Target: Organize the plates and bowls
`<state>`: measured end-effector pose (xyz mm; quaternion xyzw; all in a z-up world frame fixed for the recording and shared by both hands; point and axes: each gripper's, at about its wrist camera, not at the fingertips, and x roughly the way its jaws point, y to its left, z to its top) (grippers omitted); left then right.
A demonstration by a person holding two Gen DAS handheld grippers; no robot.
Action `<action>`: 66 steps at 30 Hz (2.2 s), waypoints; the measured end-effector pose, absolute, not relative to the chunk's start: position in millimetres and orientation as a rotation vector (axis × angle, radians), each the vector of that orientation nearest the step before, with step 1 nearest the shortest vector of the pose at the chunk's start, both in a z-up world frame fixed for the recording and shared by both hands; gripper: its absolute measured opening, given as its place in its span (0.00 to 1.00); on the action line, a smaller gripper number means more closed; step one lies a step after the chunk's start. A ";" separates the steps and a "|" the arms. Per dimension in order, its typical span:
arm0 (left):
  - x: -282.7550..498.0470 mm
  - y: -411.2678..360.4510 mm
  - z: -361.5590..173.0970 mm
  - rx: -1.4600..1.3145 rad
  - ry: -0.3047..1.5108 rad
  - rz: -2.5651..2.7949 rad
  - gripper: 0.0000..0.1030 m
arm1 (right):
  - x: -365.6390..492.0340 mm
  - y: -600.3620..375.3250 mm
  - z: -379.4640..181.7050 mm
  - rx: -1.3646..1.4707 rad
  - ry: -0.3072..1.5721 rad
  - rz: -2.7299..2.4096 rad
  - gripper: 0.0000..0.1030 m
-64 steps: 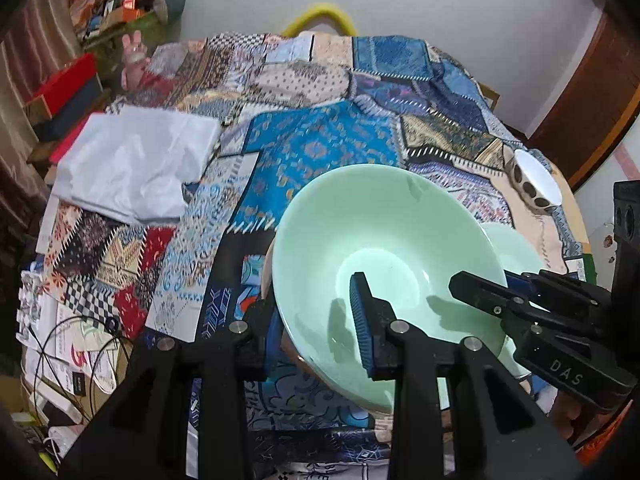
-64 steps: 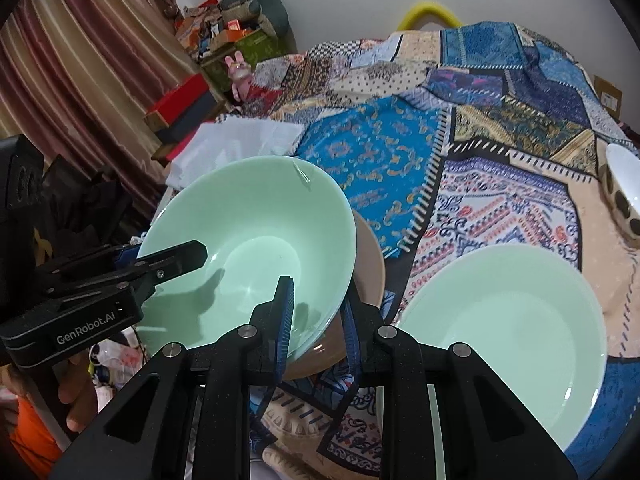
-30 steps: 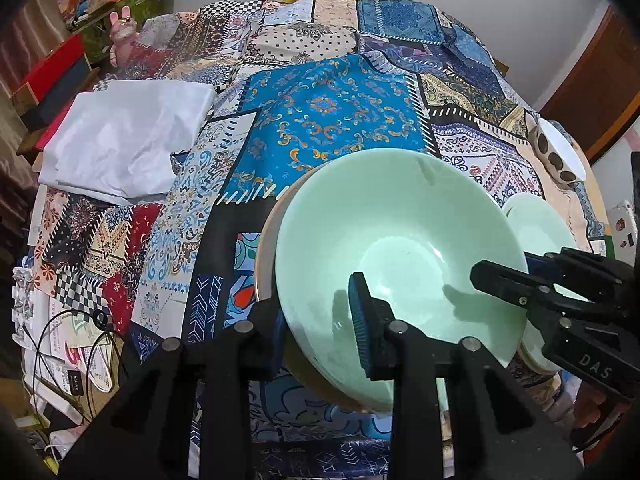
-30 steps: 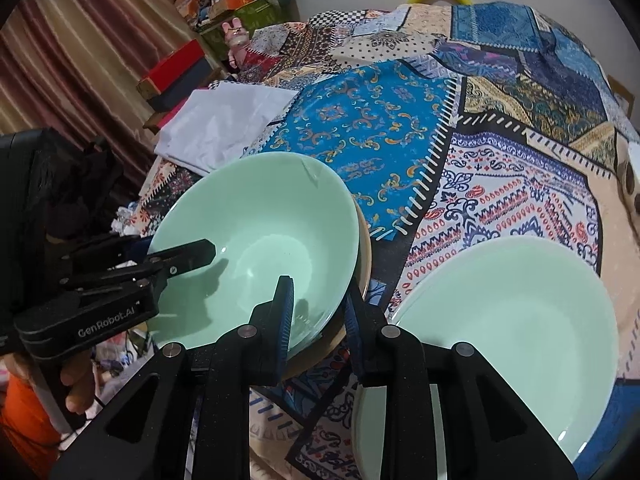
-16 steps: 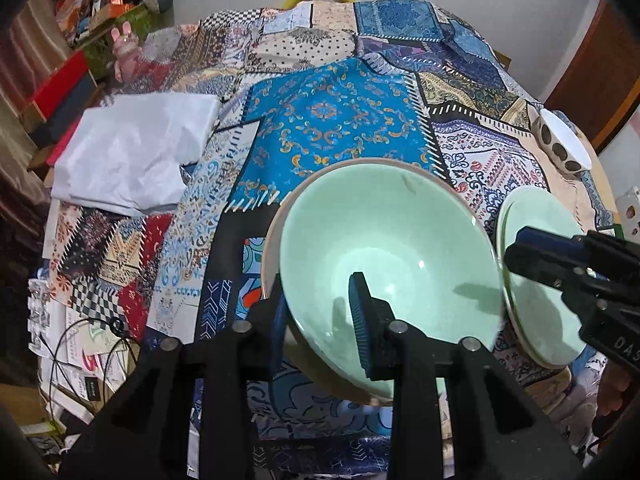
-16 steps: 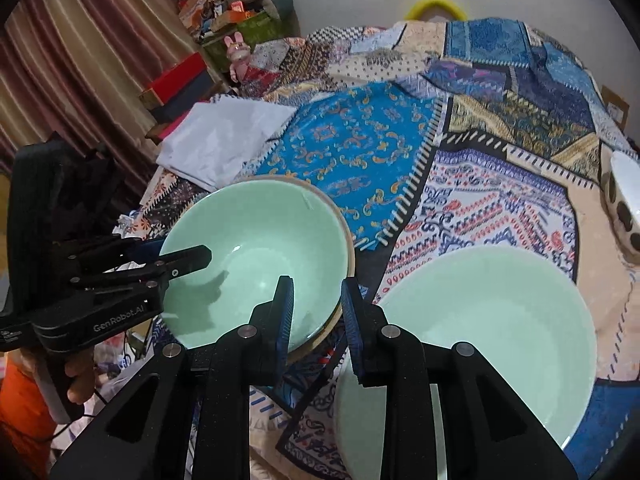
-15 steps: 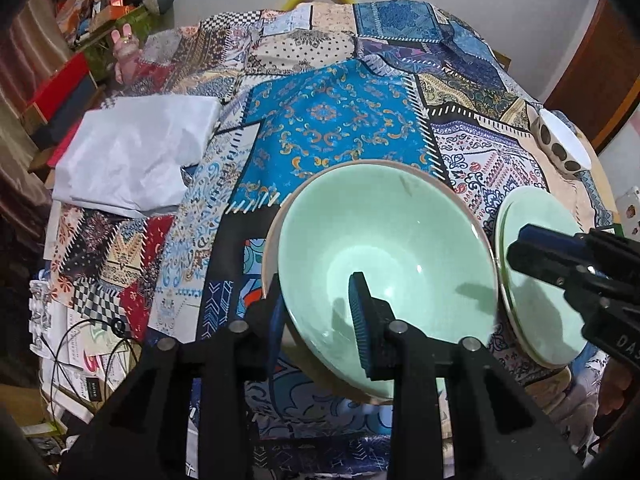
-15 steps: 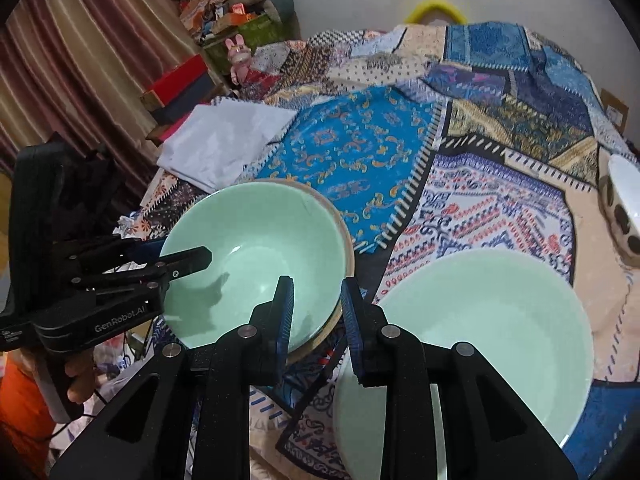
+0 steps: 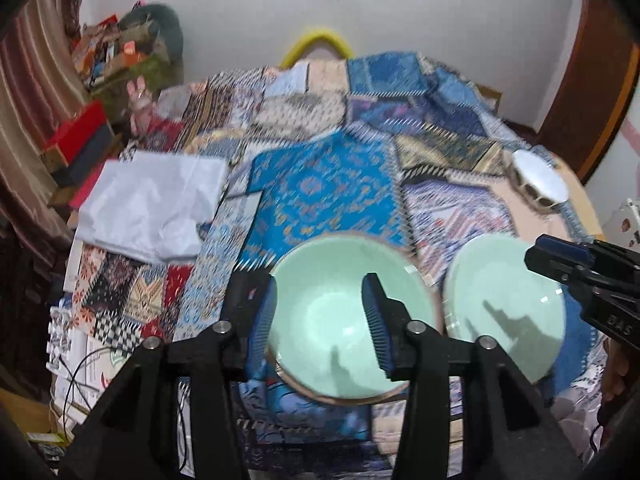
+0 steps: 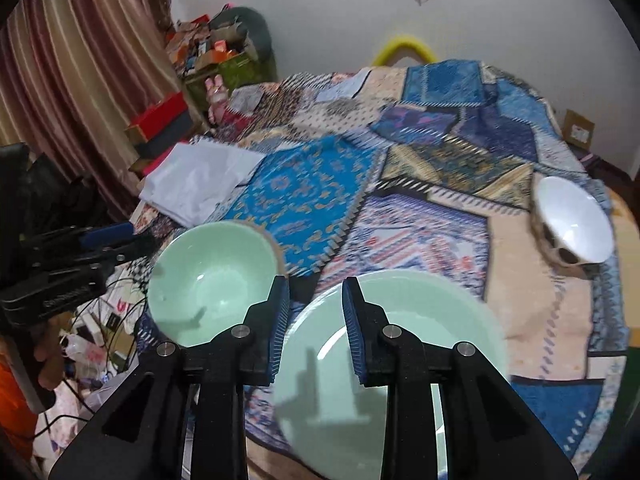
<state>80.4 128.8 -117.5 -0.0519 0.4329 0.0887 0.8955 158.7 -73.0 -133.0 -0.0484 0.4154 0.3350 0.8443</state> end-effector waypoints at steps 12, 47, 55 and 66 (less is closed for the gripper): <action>110.3 43.5 -70.0 -0.090 0.773 0.043 0.56 | 173.0 -155.3 -95.4 -0.097 0.737 0.568 0.41; 337.4 -97.5 -164.5 -0.031 0.991 -0.171 0.87 | 350.2 -306.2 -181.2 0.107 0.894 0.282 0.37; 366.7 -106.7 -187.2 -0.071 1.036 -0.203 0.86 | 376.1 -308.5 -201.2 0.129 0.949 0.327 0.15; 396.2 -117.2 -220.2 -0.087 1.145 -0.201 0.58 | 371.7 -287.7 -206.6 0.061 0.957 0.435 0.12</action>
